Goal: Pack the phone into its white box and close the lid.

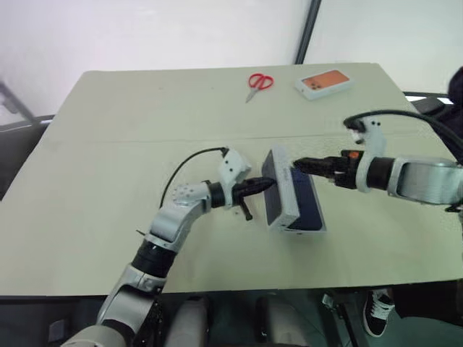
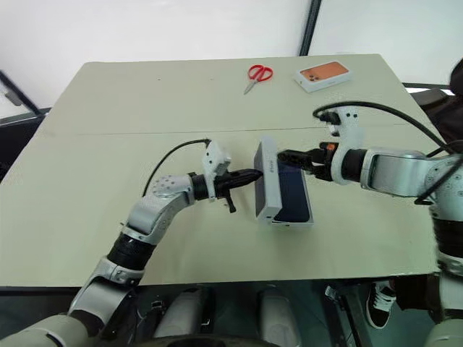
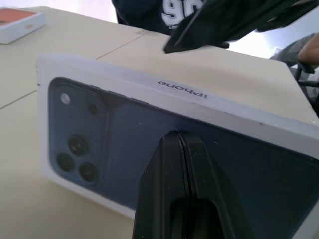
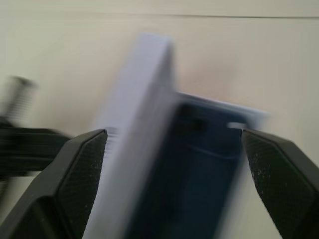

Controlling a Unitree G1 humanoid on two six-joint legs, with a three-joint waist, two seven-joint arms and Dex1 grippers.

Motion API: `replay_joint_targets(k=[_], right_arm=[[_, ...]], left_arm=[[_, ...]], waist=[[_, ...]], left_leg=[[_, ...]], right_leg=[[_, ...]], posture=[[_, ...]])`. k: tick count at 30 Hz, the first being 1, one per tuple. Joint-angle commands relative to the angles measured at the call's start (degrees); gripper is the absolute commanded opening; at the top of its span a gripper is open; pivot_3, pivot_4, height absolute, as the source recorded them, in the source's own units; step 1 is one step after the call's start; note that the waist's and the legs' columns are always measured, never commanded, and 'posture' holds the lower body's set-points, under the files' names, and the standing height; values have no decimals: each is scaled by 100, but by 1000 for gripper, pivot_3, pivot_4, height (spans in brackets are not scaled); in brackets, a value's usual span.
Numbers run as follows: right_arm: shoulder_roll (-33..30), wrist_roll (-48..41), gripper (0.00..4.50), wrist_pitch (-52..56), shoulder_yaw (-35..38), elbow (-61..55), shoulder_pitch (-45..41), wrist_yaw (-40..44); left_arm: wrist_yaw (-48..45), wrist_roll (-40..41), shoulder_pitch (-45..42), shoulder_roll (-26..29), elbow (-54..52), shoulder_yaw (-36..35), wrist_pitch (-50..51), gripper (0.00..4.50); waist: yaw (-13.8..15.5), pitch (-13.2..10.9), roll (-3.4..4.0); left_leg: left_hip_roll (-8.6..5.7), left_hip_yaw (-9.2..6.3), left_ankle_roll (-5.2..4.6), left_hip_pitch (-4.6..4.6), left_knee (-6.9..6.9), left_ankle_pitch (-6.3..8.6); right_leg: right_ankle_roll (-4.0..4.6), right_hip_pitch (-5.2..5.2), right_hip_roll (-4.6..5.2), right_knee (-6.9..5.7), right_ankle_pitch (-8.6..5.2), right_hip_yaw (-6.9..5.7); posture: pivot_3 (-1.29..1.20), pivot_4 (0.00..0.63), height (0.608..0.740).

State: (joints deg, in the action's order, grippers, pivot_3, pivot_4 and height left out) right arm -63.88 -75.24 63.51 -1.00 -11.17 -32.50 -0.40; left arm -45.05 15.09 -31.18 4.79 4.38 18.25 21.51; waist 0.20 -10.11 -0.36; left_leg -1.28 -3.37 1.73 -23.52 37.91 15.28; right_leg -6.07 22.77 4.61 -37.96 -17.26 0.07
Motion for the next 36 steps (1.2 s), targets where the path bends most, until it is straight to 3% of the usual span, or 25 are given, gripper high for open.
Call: replay_joint_targets(k=[1,4,7,14,22,36], right_arm=[[-197,1523,4459,-655,-329,-251,121,1045],[-104,2185,4459,-871,-327,-201,195,1491],[-38,2678,3767,-1009,-285,-215,251,1872],[-282,4199,177,-1570,-713,-515,331,2847],[-382,5617,77,-2319,-1132,-1082,866,3551],[42,6123,77,-2145,-857,-1463,1160,3953]], left_arm=[[106,5,-142,-125,-107,-41,-13,0],[121,27,-135,12,-137,-187,39,0],[195,29,-100,275,-209,-407,52,0],[474,-157,-127,1059,-407,-784,584,0],[259,-352,-261,1318,-478,-162,1517,0],[107,-282,-557,744,-508,353,1752,0]], waist=[[1,-1,-3],[-24,-1,0],[-75,-1,1],[-71,-2,2],[-67,-2,1],[-68,-2,0]], left_leg=[[-1,1,-5,0,4,3],[2,3,-5,5,5,3],[6,0,-5,7,3,3],[5,-2,-4,6,3,3],[-1,-3,-3,5,5,3],[-1,-5,-3,6,5,3]], right_leg=[[-1,0,0,1,0,1],[-1,1,-3,-6,0,6],[-1,2,-6,-10,0,5],[-1,1,-3,-8,0,4],[-3,-1,3,-5,-1,2],[-3,-2,4,-7,-1,3]], posture=[[0,150,740],[0,150,740],[0,150,740],[0,150,740],[0,150,740],[0,150,740]])
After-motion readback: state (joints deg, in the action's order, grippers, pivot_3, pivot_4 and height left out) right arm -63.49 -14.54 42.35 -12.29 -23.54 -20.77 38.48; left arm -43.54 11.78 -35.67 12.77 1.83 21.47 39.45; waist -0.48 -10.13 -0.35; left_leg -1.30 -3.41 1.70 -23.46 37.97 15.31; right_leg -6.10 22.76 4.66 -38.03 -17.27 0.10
